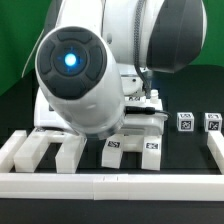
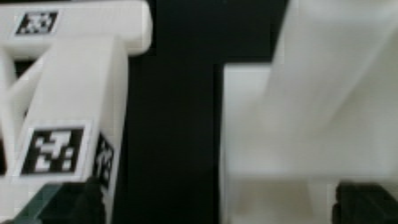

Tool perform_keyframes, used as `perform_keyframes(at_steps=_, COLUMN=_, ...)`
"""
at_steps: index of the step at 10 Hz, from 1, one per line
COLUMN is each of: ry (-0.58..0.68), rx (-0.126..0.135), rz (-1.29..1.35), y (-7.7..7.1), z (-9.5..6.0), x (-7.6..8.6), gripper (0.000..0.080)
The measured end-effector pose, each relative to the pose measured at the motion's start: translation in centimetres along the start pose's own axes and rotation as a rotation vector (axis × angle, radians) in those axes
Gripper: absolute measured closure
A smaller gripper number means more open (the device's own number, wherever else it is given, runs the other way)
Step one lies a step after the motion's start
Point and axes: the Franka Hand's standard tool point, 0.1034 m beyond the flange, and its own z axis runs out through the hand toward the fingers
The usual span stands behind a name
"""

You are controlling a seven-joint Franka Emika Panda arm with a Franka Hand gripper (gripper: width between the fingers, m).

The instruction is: Assemble chair

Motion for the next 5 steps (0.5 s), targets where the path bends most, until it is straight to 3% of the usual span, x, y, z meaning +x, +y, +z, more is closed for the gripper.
perform_keyframes(at_steps=1, ry=0.042, rx=0.0, rz=-0.015, y=0.4, z=-1.7, x=0.2, gripper=0.015)
perform_keyframes(at_steps=2, ry=0.146, rx=-0.003, rz=-0.035, y=0.9, z=-4.4, x=0.5, gripper=0.015)
perform_keyframes(at_steps=3, ry=0.23, rx=0.001, rz=-0.051, y=1.3, z=-6.3, x=-0.1, gripper=0.015)
perform_keyframes(at_steps=5, ry=0.303, rx=0.021, rz=-0.043, y=2.8, z=-8.2, x=-2.1, gripper=0.015)
